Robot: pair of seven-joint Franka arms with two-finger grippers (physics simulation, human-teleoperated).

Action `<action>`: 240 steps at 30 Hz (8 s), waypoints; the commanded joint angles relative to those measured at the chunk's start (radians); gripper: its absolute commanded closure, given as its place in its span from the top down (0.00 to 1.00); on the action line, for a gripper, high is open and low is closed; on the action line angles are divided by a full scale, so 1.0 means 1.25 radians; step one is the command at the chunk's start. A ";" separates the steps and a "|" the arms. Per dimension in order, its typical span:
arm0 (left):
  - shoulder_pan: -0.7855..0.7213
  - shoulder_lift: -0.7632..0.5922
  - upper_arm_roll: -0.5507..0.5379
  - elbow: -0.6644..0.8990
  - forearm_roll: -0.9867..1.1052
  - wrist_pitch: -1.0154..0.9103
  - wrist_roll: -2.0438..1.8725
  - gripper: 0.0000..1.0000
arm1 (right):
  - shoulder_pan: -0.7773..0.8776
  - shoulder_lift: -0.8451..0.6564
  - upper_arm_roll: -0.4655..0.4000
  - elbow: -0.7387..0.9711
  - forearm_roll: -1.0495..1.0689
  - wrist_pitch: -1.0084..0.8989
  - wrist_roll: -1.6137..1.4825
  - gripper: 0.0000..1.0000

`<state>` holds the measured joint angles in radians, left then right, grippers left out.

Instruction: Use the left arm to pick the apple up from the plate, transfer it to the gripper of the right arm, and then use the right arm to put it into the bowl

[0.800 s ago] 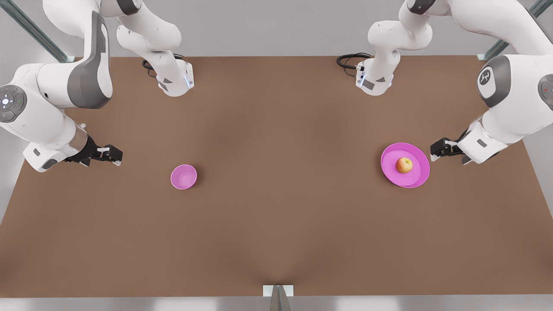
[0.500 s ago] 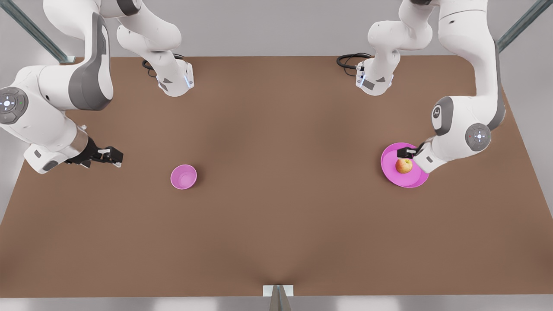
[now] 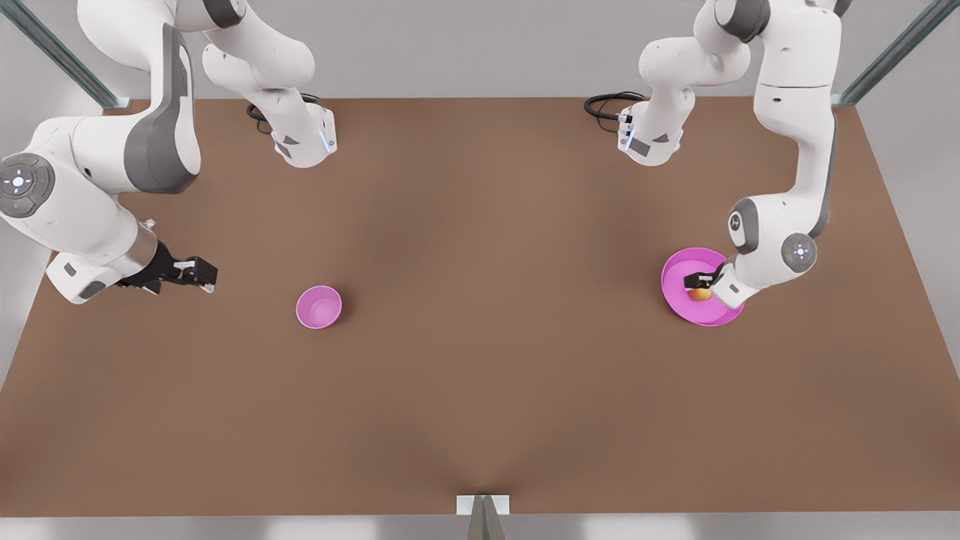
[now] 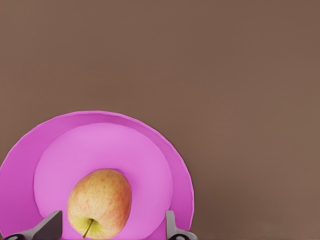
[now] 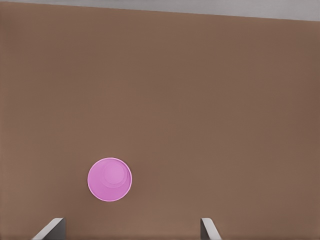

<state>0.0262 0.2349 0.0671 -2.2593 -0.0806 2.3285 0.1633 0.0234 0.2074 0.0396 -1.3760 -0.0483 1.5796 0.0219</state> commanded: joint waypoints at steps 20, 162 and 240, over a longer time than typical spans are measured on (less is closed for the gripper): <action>0.013 0.092 0.000 -0.031 0.013 0.063 0.107 1.00 | 0.001 0.008 0.004 0.002 0.007 0.010 0.002 1.00; -0.322 0.368 -0.279 0.480 -1.106 0.002 1.522 0.74 | 0.119 0.448 0.222 -0.368 1.548 0.242 -1.213 1.00; -0.237 0.188 -0.275 0.228 -1.079 -0.102 1.531 0.89 | 0.138 0.438 0.233 -0.328 1.527 0.394 -1.012 0.78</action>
<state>-0.2758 0.4818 -0.2767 -1.9559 -1.4307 2.2618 2.0654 0.1957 0.7559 0.3328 -1.7887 1.8899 2.0347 -1.3062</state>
